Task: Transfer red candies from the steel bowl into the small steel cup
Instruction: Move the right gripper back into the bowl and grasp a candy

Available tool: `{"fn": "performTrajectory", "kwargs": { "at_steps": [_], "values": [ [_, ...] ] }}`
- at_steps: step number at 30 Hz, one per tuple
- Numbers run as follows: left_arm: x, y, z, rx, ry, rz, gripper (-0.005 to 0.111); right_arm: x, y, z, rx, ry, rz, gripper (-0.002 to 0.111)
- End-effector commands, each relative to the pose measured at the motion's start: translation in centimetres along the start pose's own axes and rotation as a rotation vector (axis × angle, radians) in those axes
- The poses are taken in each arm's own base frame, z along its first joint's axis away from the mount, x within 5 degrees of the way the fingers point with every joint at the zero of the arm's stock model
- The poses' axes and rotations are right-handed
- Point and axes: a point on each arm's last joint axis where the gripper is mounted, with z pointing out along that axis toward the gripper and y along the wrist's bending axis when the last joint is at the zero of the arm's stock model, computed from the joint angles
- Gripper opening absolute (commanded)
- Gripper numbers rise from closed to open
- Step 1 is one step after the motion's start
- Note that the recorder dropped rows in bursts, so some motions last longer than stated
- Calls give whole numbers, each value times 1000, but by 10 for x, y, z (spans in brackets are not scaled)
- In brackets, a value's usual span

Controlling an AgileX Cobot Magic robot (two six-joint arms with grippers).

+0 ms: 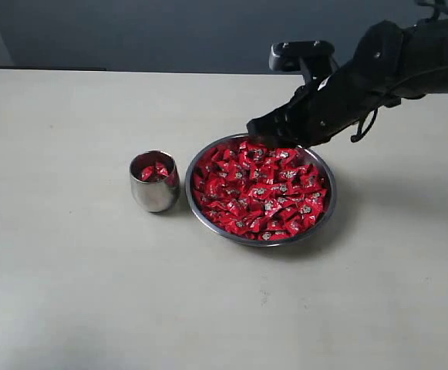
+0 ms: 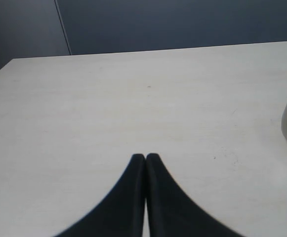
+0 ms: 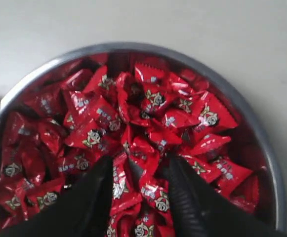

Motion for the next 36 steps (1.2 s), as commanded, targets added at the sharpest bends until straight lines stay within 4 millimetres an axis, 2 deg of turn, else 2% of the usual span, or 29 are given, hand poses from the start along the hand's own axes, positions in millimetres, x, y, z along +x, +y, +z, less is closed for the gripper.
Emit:
{"fn": "performTrajectory", "kwargs": {
  "at_steps": [1,4,11,18,36],
  "values": [
    [0,0,0,-3,-12,-1,0,-1,-5,21,-15,83,14,37],
    [0,0,0,-3,-12,-1,0,-9,-5,33,-29,116,12,37],
    [0,0,0,-3,-12,-1,0,-26,-6,48,-22,153,-22,37],
    [0,0,0,-3,-12,-1,0,-21,-12,61,12,239,-74,37],
    [0,0,0,-3,-12,-1,0,-14,-10,65,-31,296,-71,37]
  ]
}}
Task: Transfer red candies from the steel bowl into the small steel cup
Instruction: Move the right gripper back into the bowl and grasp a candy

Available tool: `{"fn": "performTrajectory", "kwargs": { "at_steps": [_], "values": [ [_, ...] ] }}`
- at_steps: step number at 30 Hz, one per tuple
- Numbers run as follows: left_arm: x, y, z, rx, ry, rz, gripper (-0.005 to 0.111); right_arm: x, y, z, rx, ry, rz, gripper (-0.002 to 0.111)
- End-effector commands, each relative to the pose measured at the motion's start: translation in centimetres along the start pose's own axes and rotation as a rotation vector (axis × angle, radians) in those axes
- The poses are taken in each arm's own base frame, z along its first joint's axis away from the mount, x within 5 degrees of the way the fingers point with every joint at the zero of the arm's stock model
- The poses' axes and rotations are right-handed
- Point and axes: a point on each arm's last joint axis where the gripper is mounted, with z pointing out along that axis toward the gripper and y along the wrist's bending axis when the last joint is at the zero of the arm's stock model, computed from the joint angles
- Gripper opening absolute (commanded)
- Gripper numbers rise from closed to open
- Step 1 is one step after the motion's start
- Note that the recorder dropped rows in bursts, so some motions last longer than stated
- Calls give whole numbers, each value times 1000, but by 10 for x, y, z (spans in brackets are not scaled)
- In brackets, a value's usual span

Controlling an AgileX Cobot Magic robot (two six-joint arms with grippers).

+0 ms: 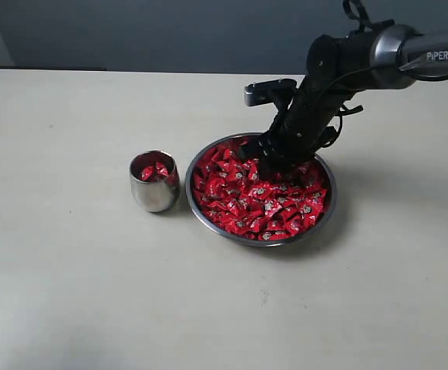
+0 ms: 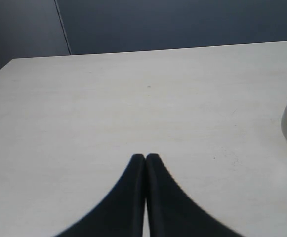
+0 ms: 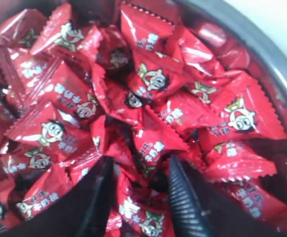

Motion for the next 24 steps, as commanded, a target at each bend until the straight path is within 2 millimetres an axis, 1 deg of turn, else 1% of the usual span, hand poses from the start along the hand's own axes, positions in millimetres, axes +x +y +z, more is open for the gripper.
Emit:
{"fn": "performTrajectory", "kwargs": {
  "at_steps": [1,8,19,21,22,23,24],
  "values": [
    [0,0,0,-3,-12,-1,0,-2,-1,-2,-20,-10,-5,37],
    [0,0,0,-3,-12,-1,0,-3,3,-2,-41,-14,-21,37],
    [0,0,0,-3,-12,-1,0,-3,4,-2,-48,-21,-31,36],
    [0,0,0,-3,-12,-1,0,-3,4,-2,-50,-21,-34,26],
    [0,0,0,-3,-12,-1,0,-3,4,-2,-49,-24,-34,15],
    [0,0,0,-3,-12,-1,0,-3,4,-2,-49,-24,-39,9],
    [0,0,0,-3,-12,-1,0,-3,4,-2,-49,-24,-47,-1]
  ]
}}
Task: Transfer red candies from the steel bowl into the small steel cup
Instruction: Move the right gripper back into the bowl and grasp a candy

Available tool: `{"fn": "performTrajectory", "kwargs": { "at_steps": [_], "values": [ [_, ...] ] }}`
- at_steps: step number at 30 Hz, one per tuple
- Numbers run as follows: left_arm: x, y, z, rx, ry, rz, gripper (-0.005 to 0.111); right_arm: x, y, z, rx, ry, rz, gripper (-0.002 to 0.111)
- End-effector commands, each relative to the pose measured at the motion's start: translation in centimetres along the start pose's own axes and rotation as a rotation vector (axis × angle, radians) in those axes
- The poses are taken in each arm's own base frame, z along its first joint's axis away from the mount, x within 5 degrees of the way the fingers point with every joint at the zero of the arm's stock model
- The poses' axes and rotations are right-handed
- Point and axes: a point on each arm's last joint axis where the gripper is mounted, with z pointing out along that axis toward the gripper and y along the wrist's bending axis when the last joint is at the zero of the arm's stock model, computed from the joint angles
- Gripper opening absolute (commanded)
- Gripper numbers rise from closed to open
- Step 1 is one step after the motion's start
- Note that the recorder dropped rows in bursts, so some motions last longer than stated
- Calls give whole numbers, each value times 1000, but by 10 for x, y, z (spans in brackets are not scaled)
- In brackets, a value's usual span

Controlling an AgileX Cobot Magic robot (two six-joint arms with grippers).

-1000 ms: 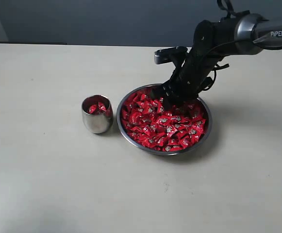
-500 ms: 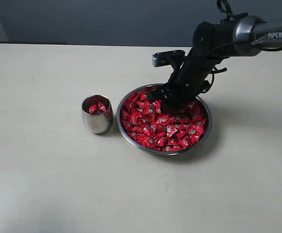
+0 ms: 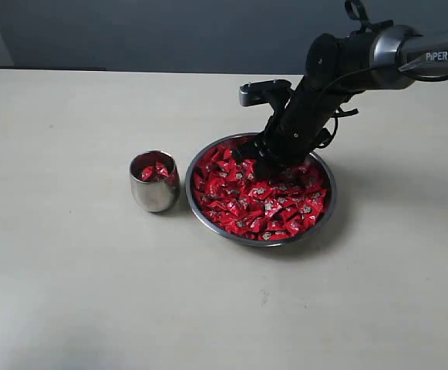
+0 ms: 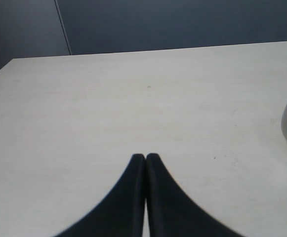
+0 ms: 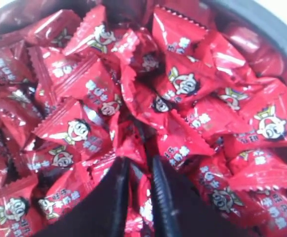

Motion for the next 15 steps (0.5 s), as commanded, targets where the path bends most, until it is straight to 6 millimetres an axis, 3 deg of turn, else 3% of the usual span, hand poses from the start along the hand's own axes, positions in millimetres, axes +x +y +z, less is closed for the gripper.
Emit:
{"fn": "performTrajectory", "kwargs": {
  "at_steps": [1,7,15],
  "values": [
    [0,0,0,-3,-12,-1,0,-3,0,-2,2,-17,-21,-1],
    [0,0,0,-3,-12,-1,0,-5,3,-12,-12,-32,-15,-1],
    [0,0,0,-3,-12,-1,0,-9,10,-69,72,-110,-35,-1]
  ]
}}
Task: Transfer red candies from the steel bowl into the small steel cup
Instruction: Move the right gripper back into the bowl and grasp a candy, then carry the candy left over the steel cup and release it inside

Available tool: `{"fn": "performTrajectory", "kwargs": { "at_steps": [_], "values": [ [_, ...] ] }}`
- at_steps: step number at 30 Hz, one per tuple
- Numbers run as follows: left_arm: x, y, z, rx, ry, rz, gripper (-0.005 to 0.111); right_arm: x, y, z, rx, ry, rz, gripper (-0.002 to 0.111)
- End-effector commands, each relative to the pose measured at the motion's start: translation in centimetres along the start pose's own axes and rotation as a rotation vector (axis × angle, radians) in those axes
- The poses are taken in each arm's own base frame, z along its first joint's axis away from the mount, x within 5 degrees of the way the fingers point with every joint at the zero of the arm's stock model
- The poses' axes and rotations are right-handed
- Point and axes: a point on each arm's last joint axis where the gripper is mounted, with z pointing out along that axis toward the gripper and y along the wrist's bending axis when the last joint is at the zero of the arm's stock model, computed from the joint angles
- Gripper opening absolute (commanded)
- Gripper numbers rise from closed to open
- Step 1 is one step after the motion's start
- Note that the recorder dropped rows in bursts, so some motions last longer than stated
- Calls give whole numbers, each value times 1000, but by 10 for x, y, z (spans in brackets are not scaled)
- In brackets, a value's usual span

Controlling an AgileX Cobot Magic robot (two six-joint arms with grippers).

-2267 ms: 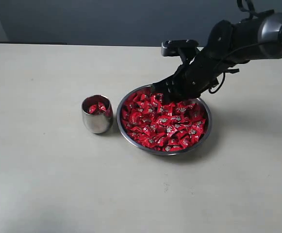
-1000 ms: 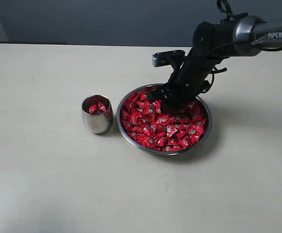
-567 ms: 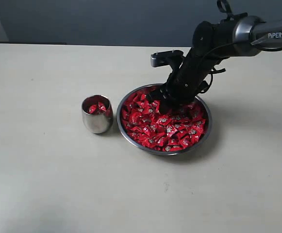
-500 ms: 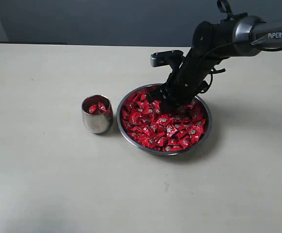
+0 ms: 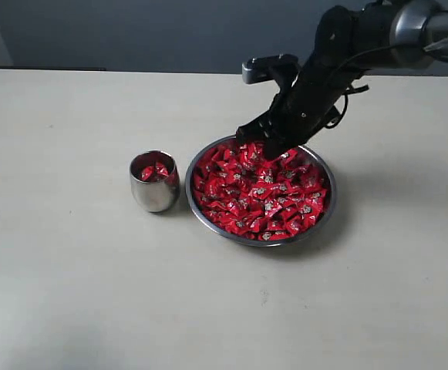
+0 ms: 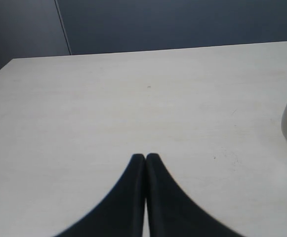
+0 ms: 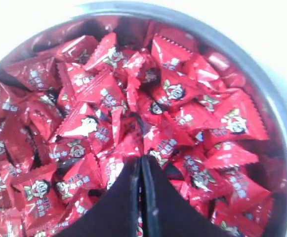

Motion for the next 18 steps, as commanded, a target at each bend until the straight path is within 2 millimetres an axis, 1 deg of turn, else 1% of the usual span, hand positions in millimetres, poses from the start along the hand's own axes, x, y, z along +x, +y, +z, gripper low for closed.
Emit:
{"fn": "performTrajectory", "kwargs": {
  "at_steps": [1,4,6,8,12,15,18],
  "values": [
    [0,0,0,-3,-12,-1,0,-6,4,-36,29,-69,-11,-1],
    [0,0,0,-3,-12,-1,0,-9,15,-51,-5,-116,-10,-1],
    [0,0,0,-3,-12,-1,0,-11,26,-58,-39,-142,-43,-1],
    [0,0,0,-3,-12,-1,0,-13,42,-61,-85,-167,-69,-1],
    [0,0,0,-3,-12,-1,0,-17,77,-60,-138,-191,-163,-1],
    [0,0,0,-3,-12,-1,0,-24,102,-61,-156,-223,-221,-1],
    [0,0,0,-3,-12,-1,0,-33,119,-59,-175,-239,-259,-1]
  ]
}}
